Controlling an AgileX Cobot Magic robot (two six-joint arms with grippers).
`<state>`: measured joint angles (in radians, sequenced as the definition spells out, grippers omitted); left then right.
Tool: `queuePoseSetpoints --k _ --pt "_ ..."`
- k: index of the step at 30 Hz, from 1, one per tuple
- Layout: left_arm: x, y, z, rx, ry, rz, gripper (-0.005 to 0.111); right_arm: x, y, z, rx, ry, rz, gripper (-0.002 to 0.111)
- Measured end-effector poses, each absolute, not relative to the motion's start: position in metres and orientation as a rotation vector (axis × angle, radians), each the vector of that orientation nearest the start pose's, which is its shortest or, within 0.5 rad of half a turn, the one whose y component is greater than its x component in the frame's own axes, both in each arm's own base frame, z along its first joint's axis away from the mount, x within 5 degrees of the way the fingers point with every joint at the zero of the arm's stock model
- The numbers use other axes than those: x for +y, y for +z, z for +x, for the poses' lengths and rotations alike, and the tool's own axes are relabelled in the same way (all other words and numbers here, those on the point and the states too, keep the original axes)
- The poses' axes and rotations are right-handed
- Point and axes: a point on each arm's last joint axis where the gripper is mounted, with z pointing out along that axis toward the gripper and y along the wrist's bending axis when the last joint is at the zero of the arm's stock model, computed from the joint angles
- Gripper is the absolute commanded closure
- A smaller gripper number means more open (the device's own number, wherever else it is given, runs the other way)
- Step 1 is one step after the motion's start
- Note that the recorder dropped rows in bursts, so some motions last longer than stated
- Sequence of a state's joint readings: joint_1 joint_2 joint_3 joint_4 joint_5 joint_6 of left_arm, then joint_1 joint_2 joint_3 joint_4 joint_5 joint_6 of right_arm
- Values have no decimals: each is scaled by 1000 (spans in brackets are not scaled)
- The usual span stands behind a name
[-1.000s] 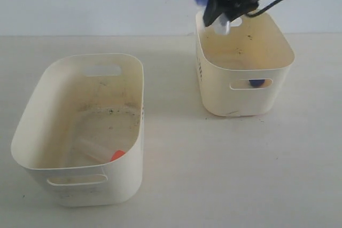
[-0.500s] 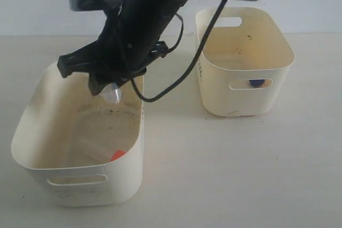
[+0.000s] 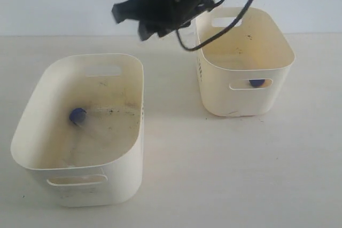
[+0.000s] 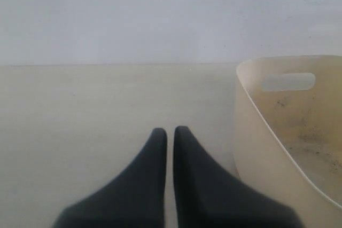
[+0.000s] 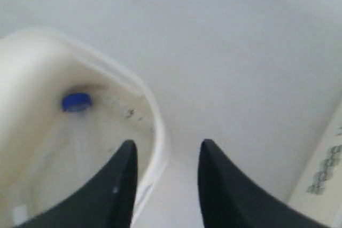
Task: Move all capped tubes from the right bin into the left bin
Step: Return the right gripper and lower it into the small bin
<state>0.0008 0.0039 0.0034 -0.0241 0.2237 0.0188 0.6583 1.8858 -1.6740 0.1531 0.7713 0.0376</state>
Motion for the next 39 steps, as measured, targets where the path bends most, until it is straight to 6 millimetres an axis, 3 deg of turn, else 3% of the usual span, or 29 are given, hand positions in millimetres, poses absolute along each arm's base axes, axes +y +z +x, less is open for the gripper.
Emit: queuePoseSetpoints --k 2,7,12,17,30,39 --pt "0 192 56 1715 -7 -1 103 251 309 351 2393 456 -596 109" --pt "0 192 56 1715 -7 -1 103 196 303 392 2397 400 -356 99" --pt "0 192 56 1715 -7 -1 103 163 269 423 2464 346 -209 96" --pt "0 192 56 1715 -7 -1 103 155 233 436 2542 306 -167 96" --pt "0 192 56 1715 -7 -1 103 151 190 447 2619 193 -138 96" --pt "0 192 56 1715 -7 -1 103 143 186 449 2637 150 -84 96"
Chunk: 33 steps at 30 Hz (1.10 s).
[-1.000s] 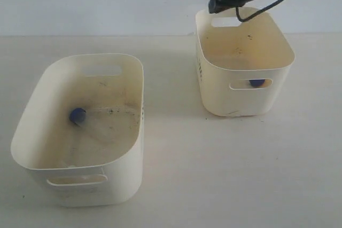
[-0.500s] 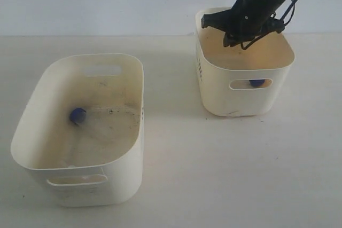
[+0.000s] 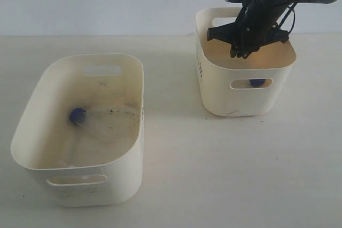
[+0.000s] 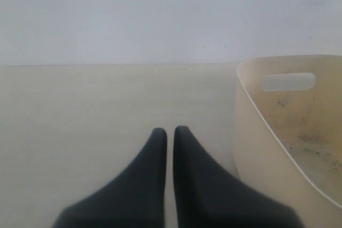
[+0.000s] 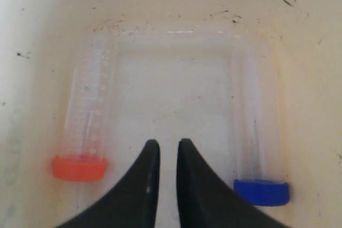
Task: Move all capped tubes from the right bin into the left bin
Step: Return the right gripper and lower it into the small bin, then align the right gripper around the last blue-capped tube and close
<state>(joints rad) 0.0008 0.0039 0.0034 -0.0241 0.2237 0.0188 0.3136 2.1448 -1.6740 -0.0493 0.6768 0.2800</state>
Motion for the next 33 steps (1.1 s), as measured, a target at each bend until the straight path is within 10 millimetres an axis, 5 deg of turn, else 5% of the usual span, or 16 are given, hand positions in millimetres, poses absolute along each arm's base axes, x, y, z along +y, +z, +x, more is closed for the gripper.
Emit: queuePoseSetpoints --k 7,13,21,27,33 --pt "0 192 56 1715 -7 -1 103 140 185 448 2647 80 -131 93" --pt "0 192 56 1715 -7 -1 103 138 183 449 2633 2 -198 47" --pt "0 192 56 1715 -7 -1 103 137 180 451 2631 -30 -244 45" --pt "0 192 56 1715 -7 -1 103 140 156 450 2711 -63 -272 20" --pt "0 192 56 1715 -7 -1 103 141 148 449 2741 -65 -268 21"
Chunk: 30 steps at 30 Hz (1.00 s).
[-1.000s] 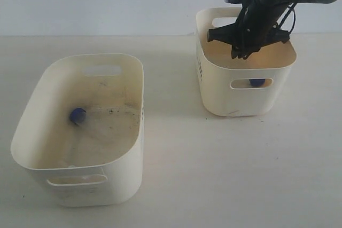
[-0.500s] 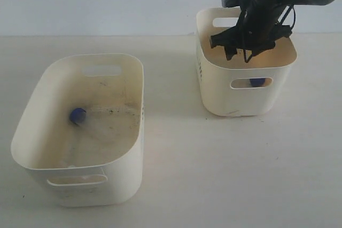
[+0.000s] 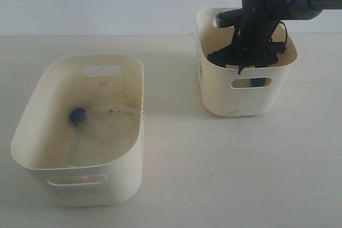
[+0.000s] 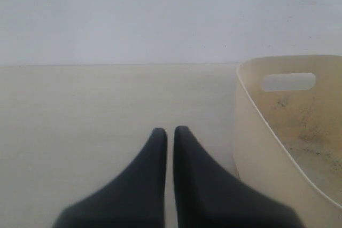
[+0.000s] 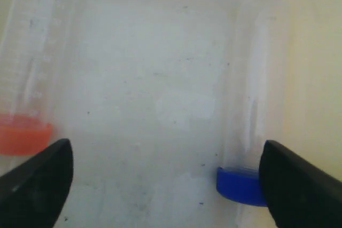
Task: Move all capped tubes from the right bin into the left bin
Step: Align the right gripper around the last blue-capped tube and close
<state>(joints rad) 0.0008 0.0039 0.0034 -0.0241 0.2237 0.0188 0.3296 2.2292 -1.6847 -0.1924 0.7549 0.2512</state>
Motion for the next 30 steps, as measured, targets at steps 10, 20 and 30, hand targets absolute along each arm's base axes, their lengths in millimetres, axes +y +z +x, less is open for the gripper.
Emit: queuePoseSetpoints --k 10,20,30 --pt "0 192 56 1715 -7 -1 103 140 148 448 2744 -131 -251 21" --pt "0 192 56 1715 -7 -1 103 140 147 447 2747 -138 -273 21" --pt "0 192 56 1715 -7 -1 103 146 146 446 2783 104 -293 21"
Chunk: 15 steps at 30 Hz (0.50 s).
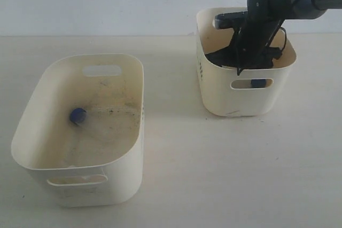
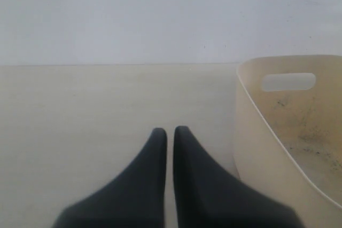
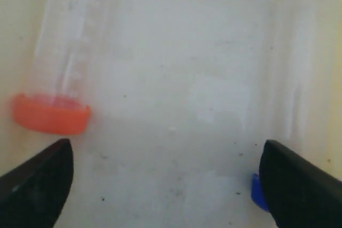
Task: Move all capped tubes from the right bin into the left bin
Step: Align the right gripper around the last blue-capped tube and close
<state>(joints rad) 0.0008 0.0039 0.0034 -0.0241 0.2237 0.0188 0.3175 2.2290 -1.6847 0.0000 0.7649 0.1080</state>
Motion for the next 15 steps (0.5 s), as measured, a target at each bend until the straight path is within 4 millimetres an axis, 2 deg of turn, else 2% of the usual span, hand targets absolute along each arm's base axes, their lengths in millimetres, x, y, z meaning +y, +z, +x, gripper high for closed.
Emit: queuePoseSetpoints --k 4,9,15 --pt "0 192 56 1715 -7 -1 103 143 157 447 2745 66 -295 21" --pt "0 192 56 1715 -7 -1 103 134 177 449 2667 -149 -373 21" --pt "0 192 56 1715 -7 -1 103 132 170 450 2697 -174 -363 20"
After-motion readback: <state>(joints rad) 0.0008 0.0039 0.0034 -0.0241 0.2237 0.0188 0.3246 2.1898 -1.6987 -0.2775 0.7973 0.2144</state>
